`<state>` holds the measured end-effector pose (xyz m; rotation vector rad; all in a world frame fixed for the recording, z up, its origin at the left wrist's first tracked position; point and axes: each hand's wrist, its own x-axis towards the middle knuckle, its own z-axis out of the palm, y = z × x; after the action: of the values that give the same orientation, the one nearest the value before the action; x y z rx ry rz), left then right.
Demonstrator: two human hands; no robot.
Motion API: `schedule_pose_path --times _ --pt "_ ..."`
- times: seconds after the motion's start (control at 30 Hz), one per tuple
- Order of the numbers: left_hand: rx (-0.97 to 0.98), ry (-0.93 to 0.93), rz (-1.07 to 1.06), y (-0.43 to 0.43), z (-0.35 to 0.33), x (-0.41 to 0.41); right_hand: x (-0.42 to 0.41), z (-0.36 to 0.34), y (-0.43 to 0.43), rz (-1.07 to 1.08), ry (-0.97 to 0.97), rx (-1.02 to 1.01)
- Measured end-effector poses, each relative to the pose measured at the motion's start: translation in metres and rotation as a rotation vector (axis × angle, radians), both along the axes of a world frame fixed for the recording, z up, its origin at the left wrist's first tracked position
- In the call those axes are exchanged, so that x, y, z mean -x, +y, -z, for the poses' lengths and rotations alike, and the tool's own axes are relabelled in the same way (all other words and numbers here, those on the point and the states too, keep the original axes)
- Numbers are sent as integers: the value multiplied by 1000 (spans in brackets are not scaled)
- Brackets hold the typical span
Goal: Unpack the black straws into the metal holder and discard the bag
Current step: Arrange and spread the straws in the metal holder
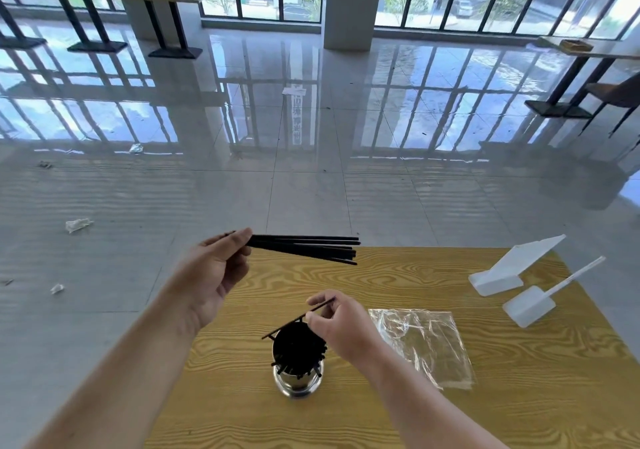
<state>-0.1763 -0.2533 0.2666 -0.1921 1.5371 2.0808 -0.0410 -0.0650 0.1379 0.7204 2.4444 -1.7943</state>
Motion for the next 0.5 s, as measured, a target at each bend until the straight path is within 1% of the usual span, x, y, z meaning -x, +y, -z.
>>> schedule_pose_path --times 0.13,0.2,0.33,0.43,0.5 --pt "-83 -184 -61 0 27 -5 -1 1 4 -2 -9 -55" --pt "-99 -228 -71 0 36 -6 -2 3 4 -15 -31 -67" --pt "-119 -273 -83 -5 52 -4 -2 0 8 -5 -12 -21" --pt "-109 -292 -60 -6 60 -4 2 -16 7 -52 23 104" --pt "-99 -305 -26 -3 67 -7 9 -31 2 -107 57 282"
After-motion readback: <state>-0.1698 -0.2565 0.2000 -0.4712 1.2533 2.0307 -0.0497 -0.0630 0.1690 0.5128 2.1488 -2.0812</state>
